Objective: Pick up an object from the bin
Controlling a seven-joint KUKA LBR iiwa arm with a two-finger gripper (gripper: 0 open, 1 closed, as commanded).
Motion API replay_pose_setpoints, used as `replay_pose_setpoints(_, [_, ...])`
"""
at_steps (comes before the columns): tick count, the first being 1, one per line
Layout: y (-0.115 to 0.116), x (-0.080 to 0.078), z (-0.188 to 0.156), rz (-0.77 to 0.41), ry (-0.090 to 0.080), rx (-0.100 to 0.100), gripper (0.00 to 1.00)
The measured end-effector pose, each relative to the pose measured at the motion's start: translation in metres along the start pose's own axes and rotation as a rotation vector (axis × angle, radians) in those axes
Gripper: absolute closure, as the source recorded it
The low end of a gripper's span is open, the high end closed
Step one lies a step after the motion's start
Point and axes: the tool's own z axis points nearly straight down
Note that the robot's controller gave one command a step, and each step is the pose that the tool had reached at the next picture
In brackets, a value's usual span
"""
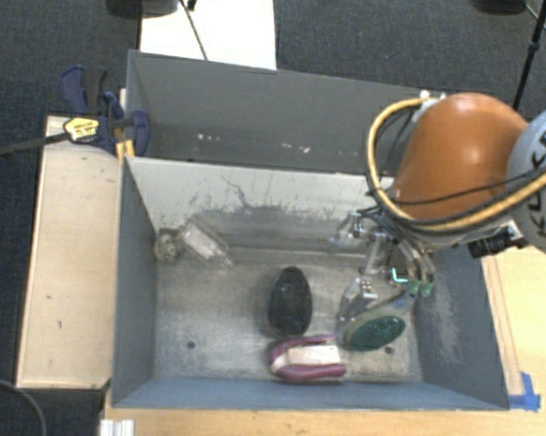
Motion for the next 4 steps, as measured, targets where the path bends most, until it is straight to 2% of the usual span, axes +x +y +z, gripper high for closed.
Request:
replay_pose_setpoints(1, [-0.024, 0.013, 0.123, -0.173, 0.0, 0.0, 0.0])
replay_pose_setpoints(2, [0.023, -0.013, 0.154, -0.074, -0.001, 0.018, 0.0])
replay_pose_setpoints(3, [0.097, -0.026, 0.154, -0.263, -0.008, 0.013, 0.0])
replay_pose_setpoints(4, [0.174, -0.011, 0.152, -0.273, -0.036, 0.003, 0.0])
